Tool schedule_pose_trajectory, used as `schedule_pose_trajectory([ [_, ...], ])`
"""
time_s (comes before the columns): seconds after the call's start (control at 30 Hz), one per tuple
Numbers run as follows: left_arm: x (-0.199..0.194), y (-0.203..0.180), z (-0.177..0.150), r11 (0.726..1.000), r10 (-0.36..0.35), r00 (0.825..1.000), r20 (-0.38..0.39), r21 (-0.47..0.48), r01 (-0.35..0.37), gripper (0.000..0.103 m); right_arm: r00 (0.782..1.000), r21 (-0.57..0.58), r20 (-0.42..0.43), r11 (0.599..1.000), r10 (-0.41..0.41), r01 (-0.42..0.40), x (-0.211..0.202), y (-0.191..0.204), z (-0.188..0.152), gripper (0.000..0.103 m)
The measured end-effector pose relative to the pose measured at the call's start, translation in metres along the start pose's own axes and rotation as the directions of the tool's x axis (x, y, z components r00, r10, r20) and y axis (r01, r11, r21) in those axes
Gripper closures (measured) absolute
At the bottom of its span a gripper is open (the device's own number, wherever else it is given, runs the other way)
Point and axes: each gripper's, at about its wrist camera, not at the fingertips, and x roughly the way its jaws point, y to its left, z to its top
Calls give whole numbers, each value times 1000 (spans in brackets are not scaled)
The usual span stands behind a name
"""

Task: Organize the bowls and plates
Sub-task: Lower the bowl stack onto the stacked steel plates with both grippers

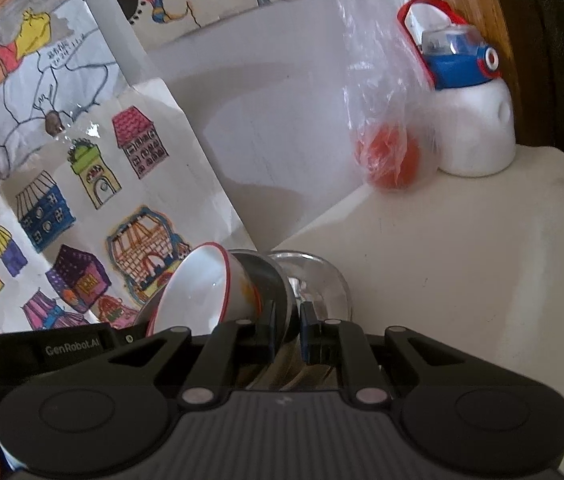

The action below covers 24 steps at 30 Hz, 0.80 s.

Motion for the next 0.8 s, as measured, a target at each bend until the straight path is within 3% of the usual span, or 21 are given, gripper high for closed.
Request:
schedule_pose_trajectory([
  [0.8,28,1,7,1000,15,999,-35,-2,-15,97,1000,-7,-6,1000,-17,17,18,0,5,89],
])
